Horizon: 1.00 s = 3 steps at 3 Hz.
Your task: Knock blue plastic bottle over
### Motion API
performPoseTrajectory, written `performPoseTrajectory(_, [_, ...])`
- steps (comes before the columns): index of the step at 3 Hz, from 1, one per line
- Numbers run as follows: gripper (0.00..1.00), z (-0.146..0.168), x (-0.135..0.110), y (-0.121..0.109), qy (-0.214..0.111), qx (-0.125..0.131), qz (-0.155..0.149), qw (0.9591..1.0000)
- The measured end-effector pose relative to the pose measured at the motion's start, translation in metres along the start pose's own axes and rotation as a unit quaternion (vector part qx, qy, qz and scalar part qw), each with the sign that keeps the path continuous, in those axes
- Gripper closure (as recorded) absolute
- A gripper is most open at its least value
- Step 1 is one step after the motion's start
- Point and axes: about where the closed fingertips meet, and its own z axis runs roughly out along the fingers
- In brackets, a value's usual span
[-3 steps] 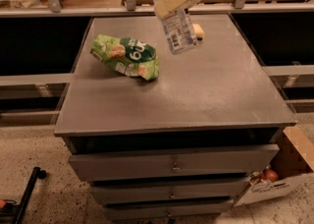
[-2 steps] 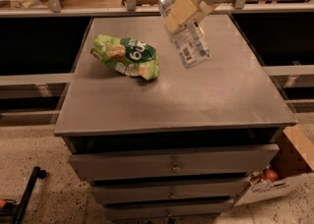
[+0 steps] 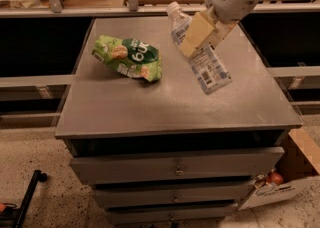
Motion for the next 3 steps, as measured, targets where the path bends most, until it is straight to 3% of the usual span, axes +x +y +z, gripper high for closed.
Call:
performPoseTrajectory(1, [1.00,0.014,0.012,0.001,0.012,-0.019,0.007,0.9997])
performPoseTrajectory(3, [1.00,0.050,0.022,-0.013,0.036,-0.019,0.012,0.9991])
